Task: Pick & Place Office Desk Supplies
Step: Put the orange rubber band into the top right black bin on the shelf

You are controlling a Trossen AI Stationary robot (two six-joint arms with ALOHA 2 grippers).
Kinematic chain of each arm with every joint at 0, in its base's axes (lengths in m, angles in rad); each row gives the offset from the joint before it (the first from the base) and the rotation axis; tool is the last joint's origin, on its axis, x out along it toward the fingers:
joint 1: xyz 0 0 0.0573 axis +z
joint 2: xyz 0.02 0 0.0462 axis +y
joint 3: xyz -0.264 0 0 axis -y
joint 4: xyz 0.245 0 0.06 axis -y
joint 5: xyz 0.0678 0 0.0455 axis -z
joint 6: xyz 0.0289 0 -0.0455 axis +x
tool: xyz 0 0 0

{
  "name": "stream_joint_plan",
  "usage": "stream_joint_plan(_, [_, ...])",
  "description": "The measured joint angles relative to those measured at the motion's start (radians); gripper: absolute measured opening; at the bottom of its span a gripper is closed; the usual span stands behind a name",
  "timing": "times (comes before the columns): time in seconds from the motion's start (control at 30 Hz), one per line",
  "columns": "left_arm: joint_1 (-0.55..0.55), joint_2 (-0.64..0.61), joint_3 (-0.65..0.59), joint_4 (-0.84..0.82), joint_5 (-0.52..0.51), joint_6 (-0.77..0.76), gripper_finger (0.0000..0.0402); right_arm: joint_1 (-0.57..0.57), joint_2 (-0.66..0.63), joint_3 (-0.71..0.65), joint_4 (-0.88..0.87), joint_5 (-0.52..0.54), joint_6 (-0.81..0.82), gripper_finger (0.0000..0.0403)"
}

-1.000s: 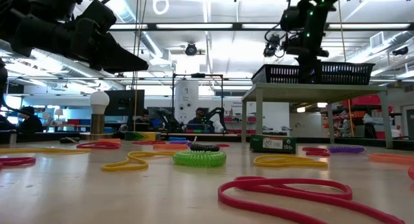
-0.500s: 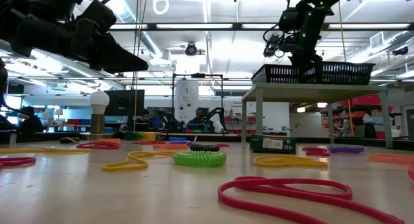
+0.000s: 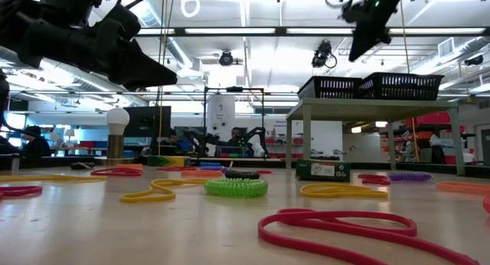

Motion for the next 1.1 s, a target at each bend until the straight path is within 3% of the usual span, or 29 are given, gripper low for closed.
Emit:
stream_joint_plan(0.17, [-0.001, 0.018, 0.000, 0.010, 0.025, -0.024, 0.0075, 0.230, -0.174, -0.177, 0.089, 0.054, 0.129, 0.0004])
stream_joint_plan(0.3, [-0.001, 0.077, 0.000, 0.077, 0.068, -0.025, 0.0013, 0.484, -0.280, -0.339, 0.245, 0.197, 0.248, 0.0004])
stream_joint_plan(0.43, [-0.003, 0.171, 0.001, 0.171, 0.084, -0.036, 0.0008, 0.726, -0.313, -0.460, 0.383, 0.360, 0.297, 0.0004])
stream_joint_plan(0.8, [-0.003, 0.422, 0.001, 0.413, 0.065, -0.041, 0.0011, 1.127, -0.134, -0.523, 0.455, 0.548, 0.556, 0.0004])
stream_joint_plan(1.0, [-0.002, 0.475, 0.001, 0.487, 0.065, -0.040, 0.0011, 1.240, 0.014, -0.523, 0.454, 0.549, 0.747, 0.0028])
stream_joint_plan(1.1, [-0.002, 0.479, 0.001, 0.500, 0.067, -0.024, 0.0011, 1.272, 0.078, -0.523, 0.454, 0.481, 0.855, 0.0057])
